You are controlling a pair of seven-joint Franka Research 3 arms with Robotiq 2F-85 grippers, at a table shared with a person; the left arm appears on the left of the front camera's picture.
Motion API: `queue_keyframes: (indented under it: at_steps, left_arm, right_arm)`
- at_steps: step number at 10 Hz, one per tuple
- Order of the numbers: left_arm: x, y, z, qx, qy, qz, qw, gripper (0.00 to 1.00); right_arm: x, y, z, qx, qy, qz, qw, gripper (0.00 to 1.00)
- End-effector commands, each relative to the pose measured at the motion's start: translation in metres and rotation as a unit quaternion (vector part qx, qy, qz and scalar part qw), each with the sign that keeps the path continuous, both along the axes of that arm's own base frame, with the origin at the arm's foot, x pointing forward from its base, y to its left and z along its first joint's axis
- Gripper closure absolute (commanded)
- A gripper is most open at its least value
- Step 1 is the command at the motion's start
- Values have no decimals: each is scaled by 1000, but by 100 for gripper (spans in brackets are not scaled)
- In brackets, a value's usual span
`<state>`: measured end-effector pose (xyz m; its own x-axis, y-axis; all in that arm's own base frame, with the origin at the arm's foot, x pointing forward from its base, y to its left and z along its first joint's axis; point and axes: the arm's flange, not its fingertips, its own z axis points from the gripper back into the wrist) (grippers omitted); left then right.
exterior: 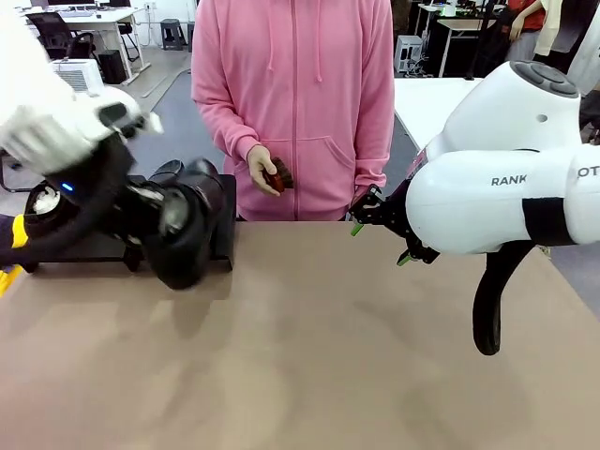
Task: Organize the shoes by placing them on the stand.
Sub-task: Place the Shoe from the middle of the table onto the Shoes Stand.
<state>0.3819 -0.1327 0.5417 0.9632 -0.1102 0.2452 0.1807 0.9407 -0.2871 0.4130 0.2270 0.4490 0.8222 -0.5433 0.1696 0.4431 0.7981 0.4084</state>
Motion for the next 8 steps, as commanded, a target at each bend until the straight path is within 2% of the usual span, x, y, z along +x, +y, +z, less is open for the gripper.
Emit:
queue_keyframes:
  at_steps: [1, 2, 4, 7, 8]
  left_arm:
    - [29, 21, 13, 38, -49, -2, 998, 100]
    - [43, 40, 20, 72, -73, 9, 995, 100]
    - [70, 79, 31, 100, -82, 29, 991, 100]
    - [108, 126, 13, 150, -99, 63, 982, 100]
    - [118, 140, 3, 156, -94, 68, 981, 100]
  right_arm:
    - [4, 0, 2, 1, -4, 9, 1000, 0]
    - [4, 0, 2, 1, -4, 9, 1000, 0]
    - [4, 0, 2, 1, -4, 9, 1000, 0]
    - [4, 0, 2, 1, -4, 9, 1000, 0]
    - [4, 0, 2, 1, -4, 9, 1000, 0]
